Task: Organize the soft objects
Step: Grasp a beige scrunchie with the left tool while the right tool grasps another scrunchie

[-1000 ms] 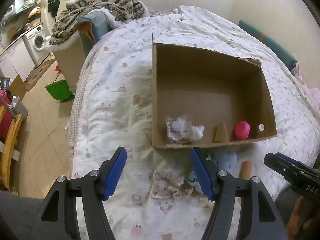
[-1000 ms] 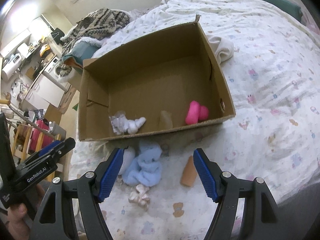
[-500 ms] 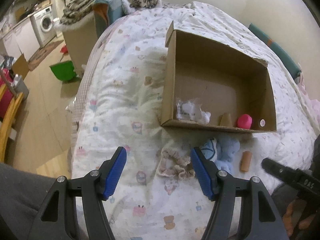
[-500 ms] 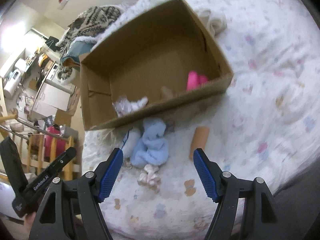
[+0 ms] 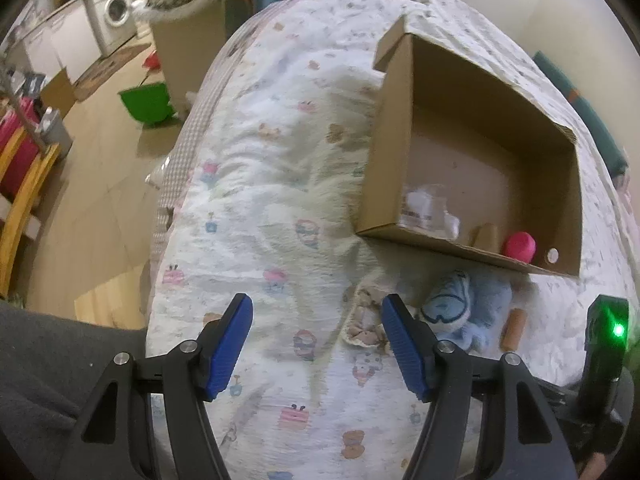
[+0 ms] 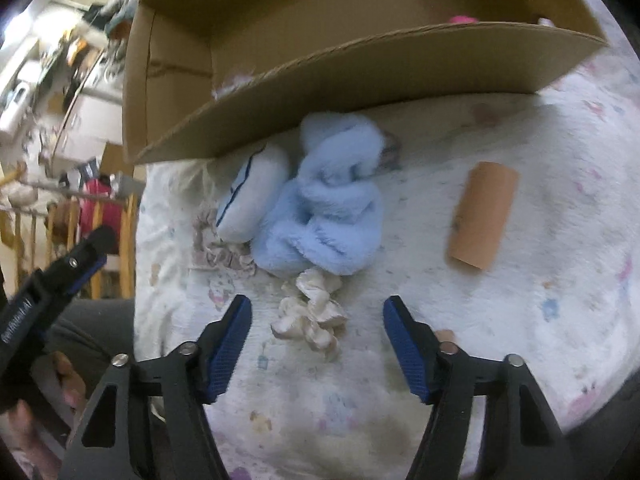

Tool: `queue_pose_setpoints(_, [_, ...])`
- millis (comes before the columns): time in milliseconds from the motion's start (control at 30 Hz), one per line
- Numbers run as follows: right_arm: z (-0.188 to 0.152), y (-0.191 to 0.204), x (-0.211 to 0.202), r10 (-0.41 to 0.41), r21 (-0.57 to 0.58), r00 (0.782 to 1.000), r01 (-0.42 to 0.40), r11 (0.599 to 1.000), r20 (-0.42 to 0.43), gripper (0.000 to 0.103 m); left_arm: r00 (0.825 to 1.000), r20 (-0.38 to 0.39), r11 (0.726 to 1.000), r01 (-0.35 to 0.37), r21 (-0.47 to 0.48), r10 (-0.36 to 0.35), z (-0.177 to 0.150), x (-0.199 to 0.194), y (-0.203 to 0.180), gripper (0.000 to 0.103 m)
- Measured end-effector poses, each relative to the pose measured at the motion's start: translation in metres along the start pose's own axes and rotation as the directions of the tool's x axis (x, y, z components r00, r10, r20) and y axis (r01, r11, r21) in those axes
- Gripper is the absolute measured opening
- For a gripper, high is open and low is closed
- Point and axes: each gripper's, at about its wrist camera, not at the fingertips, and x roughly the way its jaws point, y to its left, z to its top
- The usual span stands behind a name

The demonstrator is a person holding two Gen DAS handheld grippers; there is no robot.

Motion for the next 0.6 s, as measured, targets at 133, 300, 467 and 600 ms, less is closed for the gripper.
queue_pose_setpoints(133, [0.000,0.007,0.007,-0.009,-0.026,1.000,0.009,1.000,0.001,0.046,0.999,-0.039,1.000,0.008,-0.018,-0.009,0.000,0.012,0.002,0.064])
queue_pose_setpoints(300, [0.001,0.011,0.003,-0.002,-0.049,1.000,0.003,0.999,0.009,0.027,0.992,-0.103,0.997,0.078,0.007,-0.077,-0.002,0.032,-0.015,0.064])
queue_pose_setpoints(467, [-0.002,0.008,-0.009,0.024,-0.042,0.999,-0.023,0.999,0.030,0.025,0.987,-0.151,0.989,0.081,0.125,-0.061,-0.004,0.056,-0.044,0.064])
queue_pose_setpoints(600, [-0.003,-0.002,-0.013,0.033,-0.006,0.999,-0.032,0.999,0.033,0.025,0.980,-0.198,0.979,0.045,0.197,-0.006,-0.012,0.077,-0.058,0.064])
